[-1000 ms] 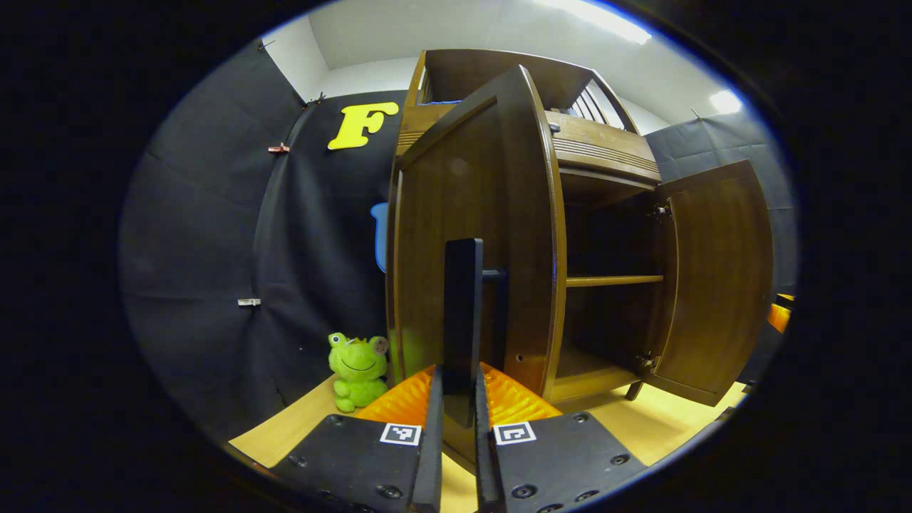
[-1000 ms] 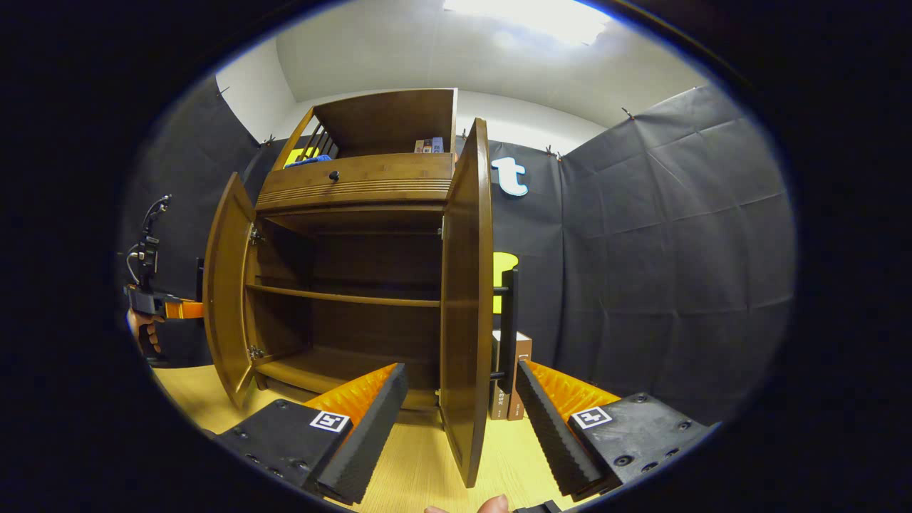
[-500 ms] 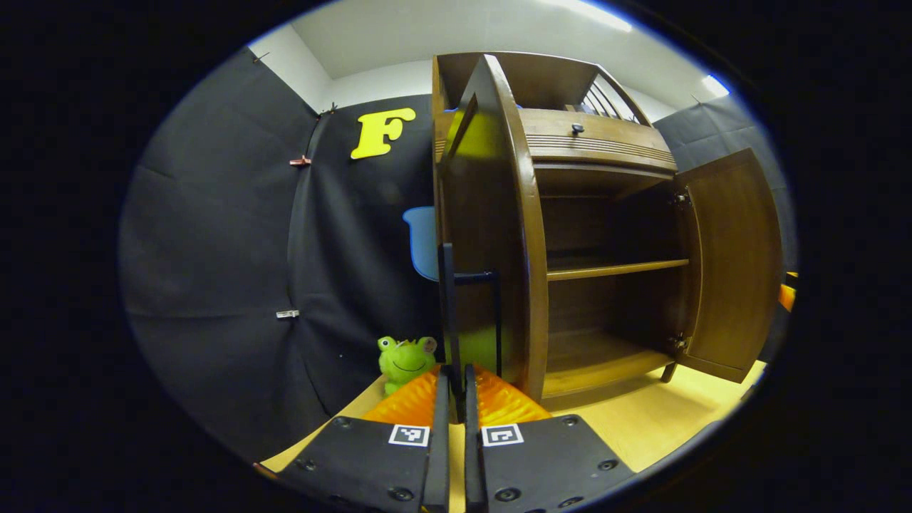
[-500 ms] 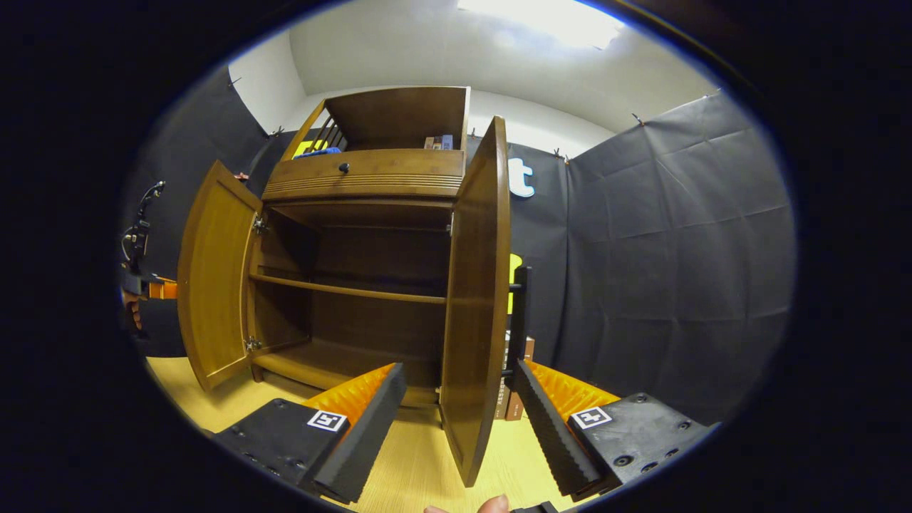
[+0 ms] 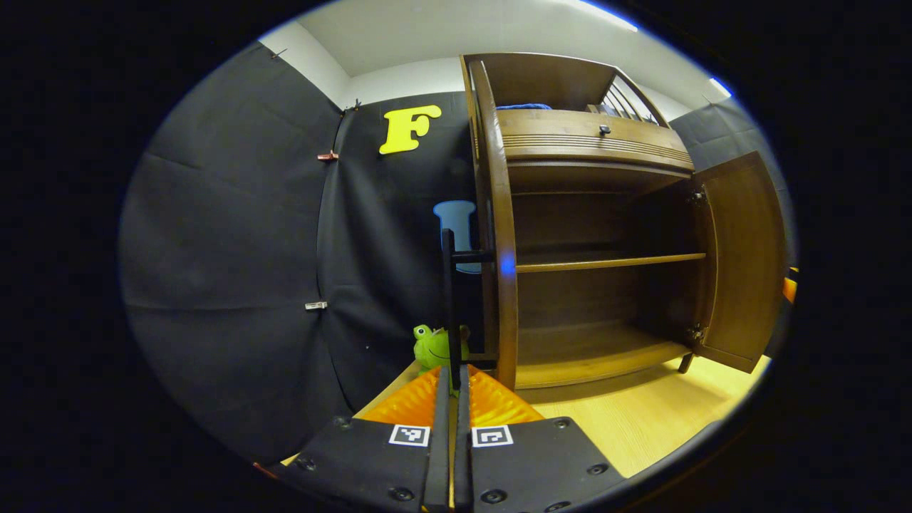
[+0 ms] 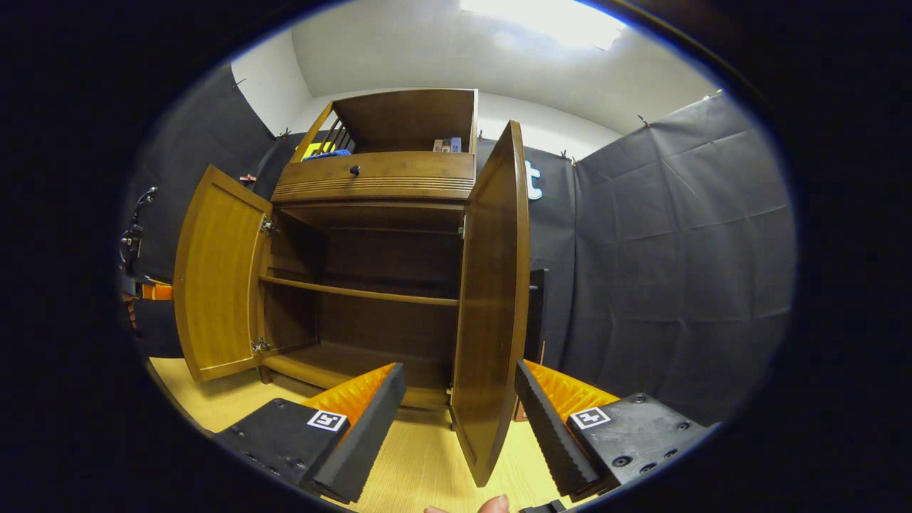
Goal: Open the right door of the double-door shoe cabinet with the right hand, and open the left door with the left hand.
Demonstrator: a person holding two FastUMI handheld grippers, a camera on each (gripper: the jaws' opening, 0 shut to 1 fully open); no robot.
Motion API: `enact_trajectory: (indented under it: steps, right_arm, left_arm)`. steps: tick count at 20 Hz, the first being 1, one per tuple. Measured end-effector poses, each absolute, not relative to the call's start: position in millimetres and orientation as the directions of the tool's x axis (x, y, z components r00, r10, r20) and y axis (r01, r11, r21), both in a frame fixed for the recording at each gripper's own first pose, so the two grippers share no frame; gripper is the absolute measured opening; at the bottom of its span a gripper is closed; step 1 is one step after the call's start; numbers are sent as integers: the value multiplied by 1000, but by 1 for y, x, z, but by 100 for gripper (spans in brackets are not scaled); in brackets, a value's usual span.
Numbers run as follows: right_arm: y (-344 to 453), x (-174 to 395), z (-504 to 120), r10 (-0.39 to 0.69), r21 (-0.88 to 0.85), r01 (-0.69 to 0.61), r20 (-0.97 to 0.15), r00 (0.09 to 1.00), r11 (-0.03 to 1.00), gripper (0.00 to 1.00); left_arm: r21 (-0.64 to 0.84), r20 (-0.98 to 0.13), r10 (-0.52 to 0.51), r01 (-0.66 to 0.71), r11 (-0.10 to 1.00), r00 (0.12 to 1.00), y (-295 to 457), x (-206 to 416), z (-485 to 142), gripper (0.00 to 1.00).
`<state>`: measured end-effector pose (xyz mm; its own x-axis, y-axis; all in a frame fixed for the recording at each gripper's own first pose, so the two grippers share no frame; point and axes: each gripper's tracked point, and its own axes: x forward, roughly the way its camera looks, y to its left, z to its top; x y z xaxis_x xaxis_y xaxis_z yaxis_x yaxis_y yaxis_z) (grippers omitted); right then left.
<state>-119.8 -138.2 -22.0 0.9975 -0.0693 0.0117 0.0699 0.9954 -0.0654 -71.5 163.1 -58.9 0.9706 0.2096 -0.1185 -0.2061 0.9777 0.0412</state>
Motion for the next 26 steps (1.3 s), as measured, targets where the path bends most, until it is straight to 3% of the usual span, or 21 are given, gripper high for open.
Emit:
enact_trajectory:
  steps: [6,12,17,19,20,22,26]
  right_arm:
    - [-123,-124,-13,-49,-53,50,33,998,997,97]
    - [-96,-136,-9,6,-73,-1,61,998,997,97]
    - [-78,-139,-17,40,-56,-36,71,997,998,97]
    - [-73,-139,-18,41,-56,-37,75,996,998,97]
    - [-71,-139,-18,42,-52,-38,76,996,998,98]
    - [-65,-140,-21,48,-46,-45,70,996,998,97]
    - [-65,-139,-31,41,-71,-37,51,998,997,97]
  left_arm:
    - [55,-81,128,-124,991,988,108,-91,-53,10]
    - [63,-28,29,-27,998,999,38,-120,-54,52]
    - [45,-45,8,-6,999,999,19,-129,-78,100]
    - [37,-18,35,-35,999,999,19,-127,-73,96]
    - [35,1,38,-38,999,999,15,-127,-70,100]
    - [40,32,50,-51,998,998,14,-128,-66,93]
    - [17,23,47,-47,999,999,15,-130,-68,96]
